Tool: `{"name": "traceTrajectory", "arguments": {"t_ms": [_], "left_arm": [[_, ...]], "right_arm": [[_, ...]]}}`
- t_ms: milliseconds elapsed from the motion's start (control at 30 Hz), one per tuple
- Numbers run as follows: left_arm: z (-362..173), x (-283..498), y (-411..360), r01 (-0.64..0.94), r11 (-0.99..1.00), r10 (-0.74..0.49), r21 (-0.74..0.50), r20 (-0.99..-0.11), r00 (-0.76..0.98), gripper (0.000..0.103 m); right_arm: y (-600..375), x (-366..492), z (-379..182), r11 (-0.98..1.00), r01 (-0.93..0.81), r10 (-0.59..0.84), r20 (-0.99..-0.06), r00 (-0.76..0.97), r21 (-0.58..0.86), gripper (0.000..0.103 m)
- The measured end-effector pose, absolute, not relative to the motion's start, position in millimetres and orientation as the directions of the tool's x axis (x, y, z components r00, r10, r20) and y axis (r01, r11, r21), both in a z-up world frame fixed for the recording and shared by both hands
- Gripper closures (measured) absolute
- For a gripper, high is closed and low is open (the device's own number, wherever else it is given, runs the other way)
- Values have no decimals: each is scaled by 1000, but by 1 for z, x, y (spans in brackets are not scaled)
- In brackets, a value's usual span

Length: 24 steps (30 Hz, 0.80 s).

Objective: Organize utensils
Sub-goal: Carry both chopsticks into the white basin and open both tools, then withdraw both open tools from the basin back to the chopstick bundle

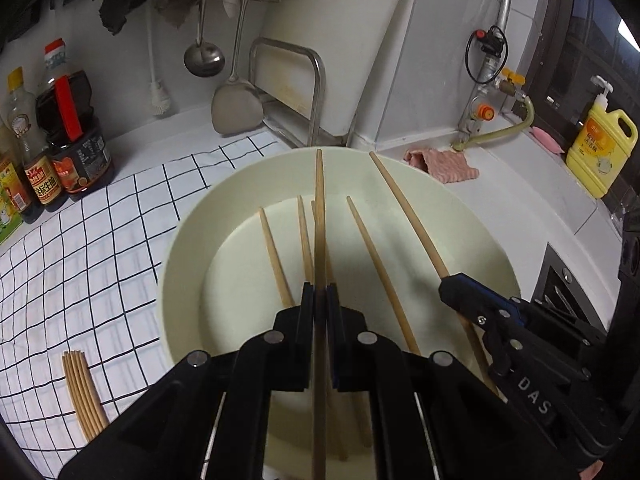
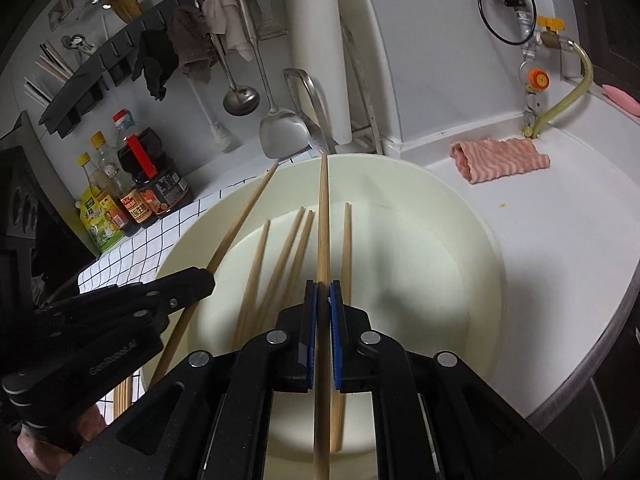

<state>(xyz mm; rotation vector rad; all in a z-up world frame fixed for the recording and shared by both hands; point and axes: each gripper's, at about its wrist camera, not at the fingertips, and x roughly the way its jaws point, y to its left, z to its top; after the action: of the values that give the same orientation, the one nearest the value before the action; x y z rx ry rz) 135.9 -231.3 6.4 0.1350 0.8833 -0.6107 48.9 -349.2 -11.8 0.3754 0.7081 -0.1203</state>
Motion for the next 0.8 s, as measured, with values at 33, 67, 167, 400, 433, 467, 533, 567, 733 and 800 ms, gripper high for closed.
{"name": "traceTrajectory", "arguments": {"t_ms": [33, 67, 167, 400, 433, 467, 533, 567, 733, 800], "left_arm": [[4, 138, -232, 550, 825, -440, -133, -761, 476, 96], [2, 138, -232, 547, 826, -438, -133, -763, 475, 96], [-2, 141, -232, 542, 831, -427, -128, -771, 472, 96], [4, 141, -227, 516, 849, -402, -114, -773, 491, 53], [7, 140, -224, 513, 850, -408, -118, -763, 501, 47], [10, 138, -222, 509, 853, -410, -117, -754, 513, 44], [16, 136, -219, 506, 856, -406, -109, -748, 525, 44], [17, 136, -218, 503, 858, -403, -107, -747, 528, 44], [22, 132, -207, 486, 867, -394, -107, -745, 539, 44], [24, 131, -203, 480, 872, -387, -101, -744, 545, 44]], "right_arm": [[-349, 49, -13, 926, 235, 19, -656, 755, 297, 97], [-349, 50, -13, 925, 236, 19, -656, 754, 298, 97], [-350, 52, -15, 923, 238, 20, -658, 753, 301, 97], [-353, 49, -12, 921, 249, 5, -649, 760, 299, 79], [-352, 49, -10, 923, 248, 2, -647, 762, 294, 79], [-351, 48, -9, 925, 247, -2, -644, 765, 290, 79], [-350, 47, -6, 925, 245, -2, -641, 767, 289, 79], [-350, 47, -6, 925, 243, -1, -640, 768, 290, 79], [-347, 44, -1, 927, 234, 4, -632, 775, 292, 79], [-345, 43, 2, 929, 225, 8, -626, 779, 293, 79]]}}
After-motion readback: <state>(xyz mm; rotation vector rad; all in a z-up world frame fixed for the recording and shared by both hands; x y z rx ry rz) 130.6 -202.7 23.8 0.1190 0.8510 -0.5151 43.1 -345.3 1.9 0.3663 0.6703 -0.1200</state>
